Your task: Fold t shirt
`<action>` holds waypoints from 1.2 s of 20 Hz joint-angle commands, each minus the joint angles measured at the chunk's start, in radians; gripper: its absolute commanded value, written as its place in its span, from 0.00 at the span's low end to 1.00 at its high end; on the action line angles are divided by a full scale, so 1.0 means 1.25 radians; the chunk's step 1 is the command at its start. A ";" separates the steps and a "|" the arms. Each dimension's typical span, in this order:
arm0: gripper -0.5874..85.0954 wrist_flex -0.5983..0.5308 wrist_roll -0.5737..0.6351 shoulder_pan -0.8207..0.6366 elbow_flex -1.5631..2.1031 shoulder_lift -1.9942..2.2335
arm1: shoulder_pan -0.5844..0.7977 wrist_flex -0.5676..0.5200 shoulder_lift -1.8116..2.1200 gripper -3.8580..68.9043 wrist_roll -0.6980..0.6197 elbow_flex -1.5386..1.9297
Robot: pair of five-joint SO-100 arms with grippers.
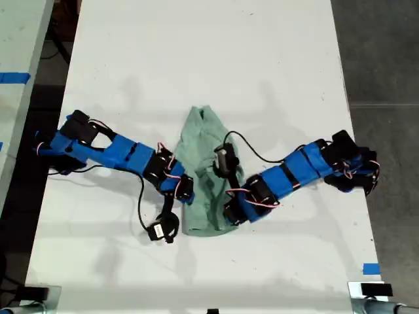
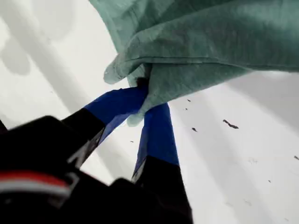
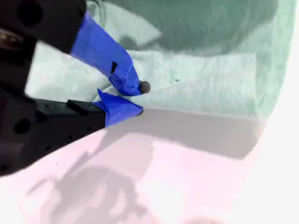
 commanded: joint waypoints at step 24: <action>0.01 -0.040 0.274 -0.579 0.502 0.546 | 0.687 -0.725 0.734 0.04 -0.525 0.884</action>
